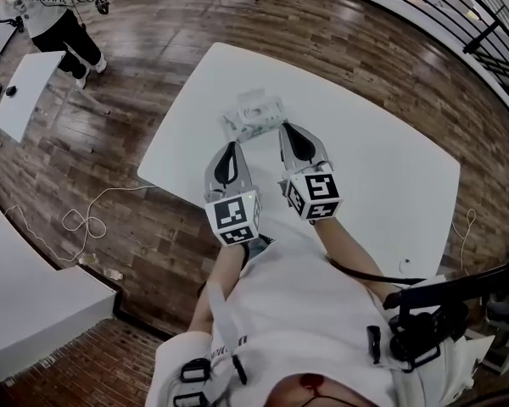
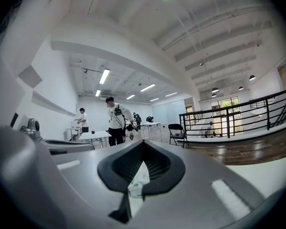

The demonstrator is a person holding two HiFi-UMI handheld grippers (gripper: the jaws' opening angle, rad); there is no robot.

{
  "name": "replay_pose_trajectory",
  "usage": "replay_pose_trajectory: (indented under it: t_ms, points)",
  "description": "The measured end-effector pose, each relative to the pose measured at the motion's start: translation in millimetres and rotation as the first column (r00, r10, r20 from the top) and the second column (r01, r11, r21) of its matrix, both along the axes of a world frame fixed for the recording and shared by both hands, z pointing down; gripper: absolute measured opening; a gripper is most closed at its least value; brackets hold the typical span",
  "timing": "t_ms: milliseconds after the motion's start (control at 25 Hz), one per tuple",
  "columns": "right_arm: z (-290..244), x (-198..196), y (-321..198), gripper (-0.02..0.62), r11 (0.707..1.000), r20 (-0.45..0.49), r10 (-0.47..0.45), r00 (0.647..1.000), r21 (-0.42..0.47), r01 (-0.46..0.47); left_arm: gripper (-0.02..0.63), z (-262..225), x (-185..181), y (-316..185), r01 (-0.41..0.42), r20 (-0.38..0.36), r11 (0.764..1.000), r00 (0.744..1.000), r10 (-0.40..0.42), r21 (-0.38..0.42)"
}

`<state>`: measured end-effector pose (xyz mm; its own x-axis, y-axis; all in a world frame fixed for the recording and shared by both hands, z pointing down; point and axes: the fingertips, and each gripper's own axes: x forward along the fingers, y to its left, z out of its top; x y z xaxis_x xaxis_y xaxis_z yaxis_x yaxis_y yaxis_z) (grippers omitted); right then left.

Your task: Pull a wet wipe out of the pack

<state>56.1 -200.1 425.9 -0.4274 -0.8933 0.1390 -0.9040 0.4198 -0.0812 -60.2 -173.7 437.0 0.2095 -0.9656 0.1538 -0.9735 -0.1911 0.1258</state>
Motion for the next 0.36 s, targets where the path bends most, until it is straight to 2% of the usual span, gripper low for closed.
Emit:
replay_pose_trajectory:
  t_ms: [360]
  points:
    - [-0.6,-3.4,0.8,0.005,1.0,0.008,-0.012,1.0,0.005,0.012,0.003,-2.3,1.8,1.0,-0.002,-0.012,1.0,1.0,0.002,0.003]
